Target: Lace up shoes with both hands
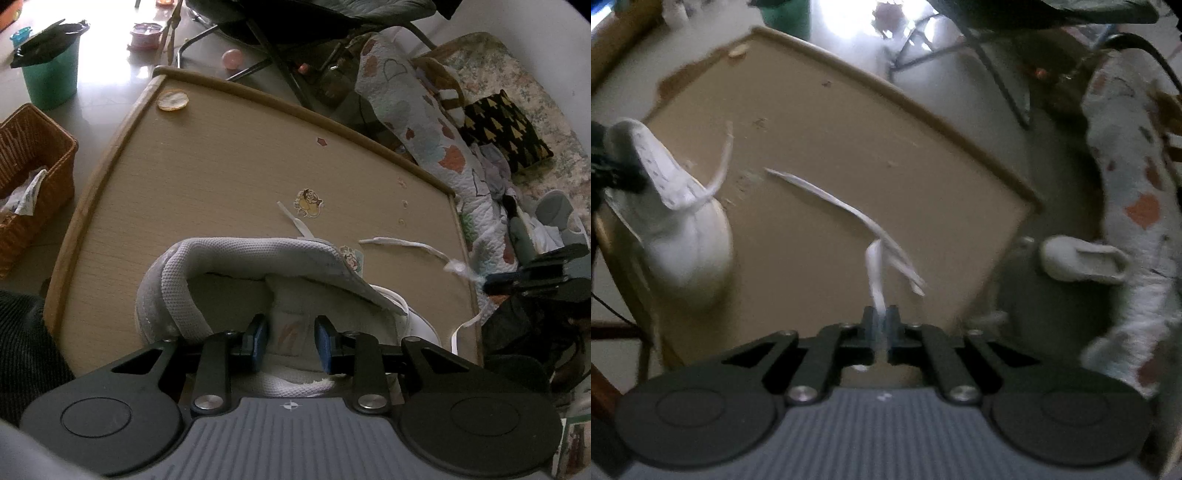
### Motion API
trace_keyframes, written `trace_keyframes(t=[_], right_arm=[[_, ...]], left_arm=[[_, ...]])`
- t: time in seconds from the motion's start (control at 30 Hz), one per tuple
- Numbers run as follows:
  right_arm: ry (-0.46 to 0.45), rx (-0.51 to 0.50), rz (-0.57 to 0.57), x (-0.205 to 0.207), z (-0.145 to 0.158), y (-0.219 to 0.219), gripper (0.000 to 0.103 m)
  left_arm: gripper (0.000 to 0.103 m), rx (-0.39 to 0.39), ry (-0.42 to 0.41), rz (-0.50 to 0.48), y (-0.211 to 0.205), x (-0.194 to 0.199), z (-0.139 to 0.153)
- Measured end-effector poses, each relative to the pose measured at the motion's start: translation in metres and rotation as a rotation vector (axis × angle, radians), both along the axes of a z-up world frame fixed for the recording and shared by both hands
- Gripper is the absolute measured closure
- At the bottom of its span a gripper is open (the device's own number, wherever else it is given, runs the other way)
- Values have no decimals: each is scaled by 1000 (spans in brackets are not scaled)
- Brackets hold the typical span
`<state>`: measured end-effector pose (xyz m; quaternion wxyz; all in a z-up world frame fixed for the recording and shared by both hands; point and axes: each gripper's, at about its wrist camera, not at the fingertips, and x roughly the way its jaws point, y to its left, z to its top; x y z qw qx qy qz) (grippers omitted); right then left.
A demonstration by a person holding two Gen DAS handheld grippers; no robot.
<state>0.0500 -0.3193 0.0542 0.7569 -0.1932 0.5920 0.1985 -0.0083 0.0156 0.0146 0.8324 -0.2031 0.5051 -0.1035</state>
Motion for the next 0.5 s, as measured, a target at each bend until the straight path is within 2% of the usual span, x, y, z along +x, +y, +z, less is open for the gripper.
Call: trace_keyframes(t=[0.1,0.23,0.33,0.5], right_arm=[[-5,33,-47,-1,-4,14,95],[43,239,-179,5,4,29,89],[99,355,-281,16,2,46,85],[164,382,-394,31,-14,75,85]], left_arm=[[71,1,3,-2,0,1,0],[71,7,6,-6,-1,2,0],[71,7,5,-9,0,3,0],[71,4,1,-15,1,3,-2]])
